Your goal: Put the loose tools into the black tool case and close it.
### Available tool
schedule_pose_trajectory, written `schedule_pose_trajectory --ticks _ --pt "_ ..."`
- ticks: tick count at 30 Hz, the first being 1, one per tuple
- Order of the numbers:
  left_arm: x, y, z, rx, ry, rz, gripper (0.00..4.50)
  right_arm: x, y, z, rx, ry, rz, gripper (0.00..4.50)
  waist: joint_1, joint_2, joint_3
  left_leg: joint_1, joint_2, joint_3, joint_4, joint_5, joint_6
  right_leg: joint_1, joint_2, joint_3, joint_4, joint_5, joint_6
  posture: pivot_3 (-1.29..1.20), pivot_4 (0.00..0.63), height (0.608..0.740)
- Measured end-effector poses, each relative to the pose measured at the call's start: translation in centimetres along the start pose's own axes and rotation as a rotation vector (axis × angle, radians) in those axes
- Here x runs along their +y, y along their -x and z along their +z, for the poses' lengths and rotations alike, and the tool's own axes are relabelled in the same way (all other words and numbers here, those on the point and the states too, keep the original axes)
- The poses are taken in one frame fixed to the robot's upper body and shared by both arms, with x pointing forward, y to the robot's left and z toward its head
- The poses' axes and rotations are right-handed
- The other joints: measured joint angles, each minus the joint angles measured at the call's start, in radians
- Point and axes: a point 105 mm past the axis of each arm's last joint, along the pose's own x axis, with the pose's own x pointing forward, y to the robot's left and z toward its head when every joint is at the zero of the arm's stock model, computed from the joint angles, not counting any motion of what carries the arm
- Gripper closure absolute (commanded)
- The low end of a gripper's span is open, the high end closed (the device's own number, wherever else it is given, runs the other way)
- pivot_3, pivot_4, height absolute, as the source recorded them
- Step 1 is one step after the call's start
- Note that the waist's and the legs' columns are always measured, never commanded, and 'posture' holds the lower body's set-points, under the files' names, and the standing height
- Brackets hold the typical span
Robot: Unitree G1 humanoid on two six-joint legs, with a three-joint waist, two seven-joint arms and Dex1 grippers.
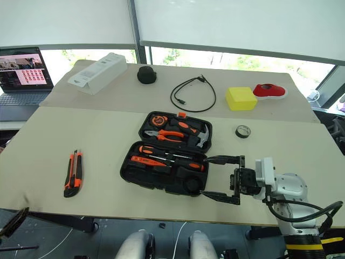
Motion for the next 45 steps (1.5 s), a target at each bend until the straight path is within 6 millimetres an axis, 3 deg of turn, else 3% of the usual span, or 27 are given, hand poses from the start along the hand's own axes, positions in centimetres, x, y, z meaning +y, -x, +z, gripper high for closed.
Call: schedule_pose_trajectory --ticks 3,5,11,13,16,19,25,27,30,33,37,41,45 --pt "-1.8 -1.9 2.4 0.000 0.036 -0.026 0.03 -0.4 -1.4 1.8 -0.070 0.028 0.011 0.00 -0.004 0.000 0.000 0.000 0.000 0.000 0.000 0.000 0.000 0.002 0.000 0.000 0.003 0.000 0.000 0.00 0.150 0.740" --pt "-3.2 -2.9 3.0 0.034 0.050 -0.051 0.03 -0.7 -2.0 2.5 -0.095 0.030 0.016 0.00 -0.006 0.000 0.000 0.000 -0.001 0.000 0.000 0.000 0.000 0.002 0.000 0.001 0.003 0.000 0.000 0.00 0.150 0.740" --pt "-6.9 -6.0 2.4 0.140 0.062 -0.042 0.03 -1.4 -2.7 2.8 -0.095 -0.009 0.002 0.00 -0.007 0.000 0.000 0.000 -0.002 -0.001 -0.002 0.000 0.000 0.001 0.000 0.002 0.004 0.001 0.000 0.00 0.150 0.740" --pt "-8.3 -6.5 1.2 0.197 0.054 -0.041 0.03 -1.5 -2.7 2.8 -0.094 -0.018 0.005 0.00 -0.008 -0.001 0.000 0.000 -0.002 -0.001 -0.002 0.000 0.000 0.002 0.000 0.002 0.003 0.001 0.000 0.00 0.150 0.740" --pt "-9.0 -7.0 0.8 0.206 0.056 -0.017 0.03 -1.4 -2.7 2.7 -0.093 -0.021 0.006 0.00 -0.008 0.000 0.000 0.000 -0.002 -0.001 -0.003 0.000 0.000 0.001 0.001 0.002 0.004 0.001 0.000 0.00 0.150 0.740" --pt "-9.4 -7.5 0.8 0.200 0.058 -0.005 0.73 -1.4 -2.6 2.7 -0.092 -0.025 0.007 0.00 -0.007 0.000 0.000 0.002 -0.003 -0.001 -0.003 0.000 -0.001 0.002 0.001 0.002 0.004 0.001 -0.001 0.00 0.150 0.740" --pt "-9.2 -7.9 0.7 0.183 0.027 0.005 2.73 -1.5 -2.3 2.0 -0.078 -0.046 0.003 0.00 -0.002 0.001 0.000 0.002 -0.003 -0.001 -0.003 0.000 -0.001 0.004 0.000 0.002 0.001 0.001 0.000 0.00 0.150 0.740" --pt "-9.4 -8.0 0.8 0.165 0.014 -0.042 2.74 -1.6 -2.3 1.9 -0.076 -0.049 0.003 0.00 -0.001 0.001 0.001 0.002 -0.003 -0.001 -0.003 0.000 -0.001 0.004 0.000 0.002 0.001 0.001 -0.001 0.00 0.150 0.740" --pt "-10.1 -8.1 1.5 0.113 -0.044 -0.191 2.74 -1.5 -2.2 1.9 -0.069 -0.049 0.004 0.00 -0.002 0.000 0.001 0.000 -0.002 0.000 -0.003 0.000 -0.001 0.001 0.000 0.002 0.001 0.000 -0.002 0.00 0.150 0.740" --pt "-11.4 -7.7 4.6 -0.053 -0.210 -0.436 2.74 -1.7 -1.4 1.7 -0.035 -0.049 -0.012 0.00 -0.001 0.001 0.001 -0.001 -0.002 0.002 -0.005 0.000 -0.001 -0.001 -0.002 0.002 0.000 -0.003 -0.010 0.00 0.150 0.740" --pt "-15.7 -6.6 7.5 -0.191 -0.413 -0.867 2.74 -2.2 -0.2 1.8 0.013 -0.038 -0.048 0.00 0.008 0.002 0.002 -0.002 -0.002 0.004 -0.008 0.000 -0.001 0.000 -0.002 0.002 -0.006 -0.003 -0.011 0.00 0.150 0.740" --pt "-20.1 -6.6 7.9 -0.165 -0.723 -1.274 2.74 -1.9 1.2 1.6 0.077 -0.051 -0.070 0.00 0.017 0.002 0.002 -0.005 -0.003 0.010 -0.009 0.001 -0.001 -0.001 0.001 0.002 -0.009 0.003 -0.002 0.00 0.150 0.740" --pt "-22.0 -7.7 6.9 -0.096 -0.901 -1.453 2.74 -1.3 2.3 1.4 0.132 -0.077 -0.082 0.00 0.012 0.002 0.002 -0.007 -0.003 0.011 -0.009 0.000 0.001 -0.002 0.004 0.002 -0.010 0.002 0.000 0.00 0.150 0.740"
